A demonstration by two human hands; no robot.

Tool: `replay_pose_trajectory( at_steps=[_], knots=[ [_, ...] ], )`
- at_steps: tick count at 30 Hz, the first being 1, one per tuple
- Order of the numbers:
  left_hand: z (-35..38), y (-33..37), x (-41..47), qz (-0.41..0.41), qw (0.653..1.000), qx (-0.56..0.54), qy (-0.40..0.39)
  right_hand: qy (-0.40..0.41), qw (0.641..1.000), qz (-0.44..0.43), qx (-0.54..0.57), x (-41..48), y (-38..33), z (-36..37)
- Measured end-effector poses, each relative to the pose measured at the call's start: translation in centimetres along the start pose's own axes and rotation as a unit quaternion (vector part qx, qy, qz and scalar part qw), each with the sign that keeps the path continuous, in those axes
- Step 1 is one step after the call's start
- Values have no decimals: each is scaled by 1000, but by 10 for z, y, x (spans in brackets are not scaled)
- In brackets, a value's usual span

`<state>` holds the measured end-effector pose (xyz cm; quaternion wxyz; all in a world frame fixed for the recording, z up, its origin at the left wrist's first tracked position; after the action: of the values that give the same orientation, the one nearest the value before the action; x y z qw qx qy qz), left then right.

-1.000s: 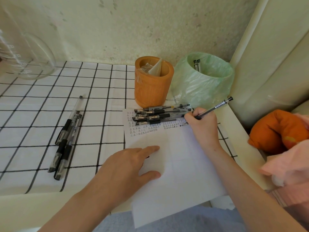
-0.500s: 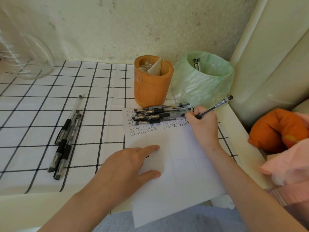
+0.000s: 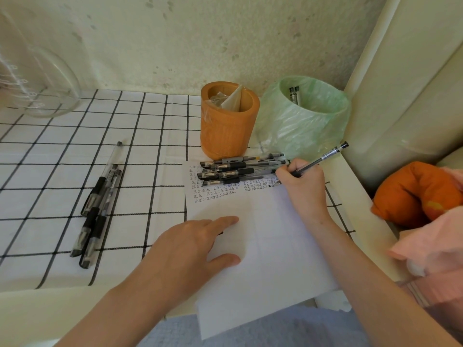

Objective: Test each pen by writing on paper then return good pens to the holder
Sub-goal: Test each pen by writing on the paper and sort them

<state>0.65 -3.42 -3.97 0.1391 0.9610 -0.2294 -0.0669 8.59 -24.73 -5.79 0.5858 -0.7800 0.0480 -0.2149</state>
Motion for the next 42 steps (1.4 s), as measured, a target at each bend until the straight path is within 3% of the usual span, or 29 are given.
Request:
replay_pose_trajectory(
  at_steps=[7, 11, 15, 21, 34, 39, 42],
  knots=[
    [-2, 2, -1, 12, 1000, -16, -2, 11, 999, 34, 16, 1, 2, -3],
    [-9, -1, -6, -12, 986, -159, 50, 52, 990, 86, 101, 6, -8, -12],
    [-15, 0, -1, -18, 965, -252, 68, -47, 972, 121, 193, -1, -38, -6],
    [-24, -6, -1, -32, 923, -357, 137, -236, 902, 225, 285, -41, -75, 15],
    [-27, -2, -3, -42, 919, -363, 150, -279, 924, 191, 177, -52, -74, 25],
    [-27, -4, -4, -54, 937, -321, 130, -335, 904, 196, 182, -57, -75, 27],
    [-27, -8, -6, -78, 925, -356, 107, -343, 887, 205, 232, -56, -75, 26]
  ],
)
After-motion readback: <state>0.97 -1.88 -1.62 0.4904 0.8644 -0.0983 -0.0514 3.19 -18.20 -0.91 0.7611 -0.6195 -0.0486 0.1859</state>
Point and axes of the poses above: each hand's wrist, its own x-axis towards the middle knuckle, its own z-axis out of the palm, y = z × x, the point moved 3 cm from there along x, towards the middle knuckle, and after that the axes turned 8 degrees about x, right-handed, at the moved point
